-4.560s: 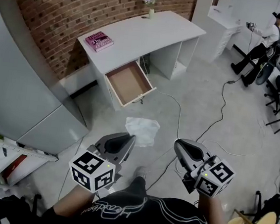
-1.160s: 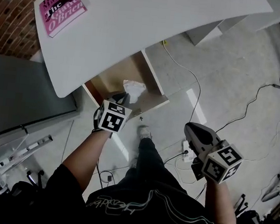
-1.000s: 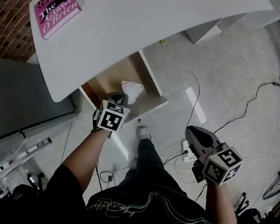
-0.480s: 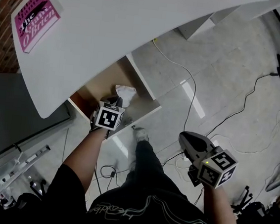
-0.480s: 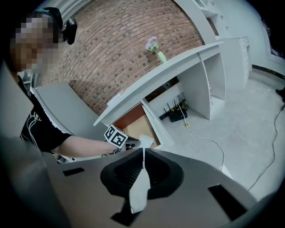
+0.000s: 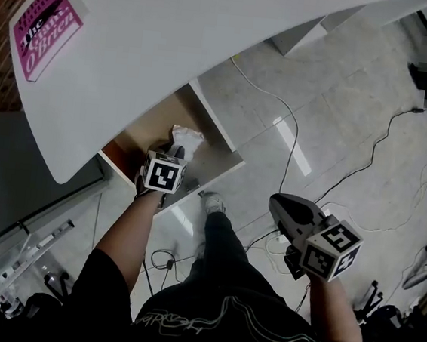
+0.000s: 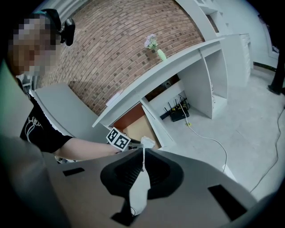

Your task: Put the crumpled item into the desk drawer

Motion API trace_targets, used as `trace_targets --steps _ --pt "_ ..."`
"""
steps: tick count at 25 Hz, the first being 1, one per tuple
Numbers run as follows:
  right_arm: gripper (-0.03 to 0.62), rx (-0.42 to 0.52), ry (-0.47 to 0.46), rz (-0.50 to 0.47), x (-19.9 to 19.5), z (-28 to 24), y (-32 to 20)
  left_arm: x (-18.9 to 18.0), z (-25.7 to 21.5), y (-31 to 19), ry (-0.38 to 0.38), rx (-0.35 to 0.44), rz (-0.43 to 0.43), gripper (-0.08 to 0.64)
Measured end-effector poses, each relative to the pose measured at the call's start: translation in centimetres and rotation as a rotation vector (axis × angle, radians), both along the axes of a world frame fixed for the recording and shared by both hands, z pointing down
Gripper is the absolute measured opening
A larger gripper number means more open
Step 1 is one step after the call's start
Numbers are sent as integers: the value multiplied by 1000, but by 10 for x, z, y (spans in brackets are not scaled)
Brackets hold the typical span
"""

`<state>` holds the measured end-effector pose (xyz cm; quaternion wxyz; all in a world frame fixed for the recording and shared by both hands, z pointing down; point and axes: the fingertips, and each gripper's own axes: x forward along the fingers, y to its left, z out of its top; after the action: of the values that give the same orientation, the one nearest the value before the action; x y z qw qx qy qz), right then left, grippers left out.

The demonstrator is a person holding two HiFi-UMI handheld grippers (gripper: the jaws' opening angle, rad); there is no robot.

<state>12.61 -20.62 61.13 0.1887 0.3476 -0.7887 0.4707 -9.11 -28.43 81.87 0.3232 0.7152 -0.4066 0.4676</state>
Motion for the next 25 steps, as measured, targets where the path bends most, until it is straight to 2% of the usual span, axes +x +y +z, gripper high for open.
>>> trace_targets --steps 2,5,9,14,19,25 --pt "44 10 -4 -5 -2 -3 -4 1 -5 -2 19 10 -20 160" --pt "44 8 -20 -5 -8 -12 -9 0 -14 0 49 15 -80 223" --pt "44 59 -9 -41 -16 -19 -11 1 -41 -1 110 43 -116 268" --pt "44 88 -30 -81 -36 -45 -1 8 -92 10 236 52 -129 288" --pt "44 146 -68 -102 -46 -83 16 11 -163 32 351 100 -163 287" --pt "43 217 -105 -119 -59 -135 53 18 -254 91 501 117 -170 229"
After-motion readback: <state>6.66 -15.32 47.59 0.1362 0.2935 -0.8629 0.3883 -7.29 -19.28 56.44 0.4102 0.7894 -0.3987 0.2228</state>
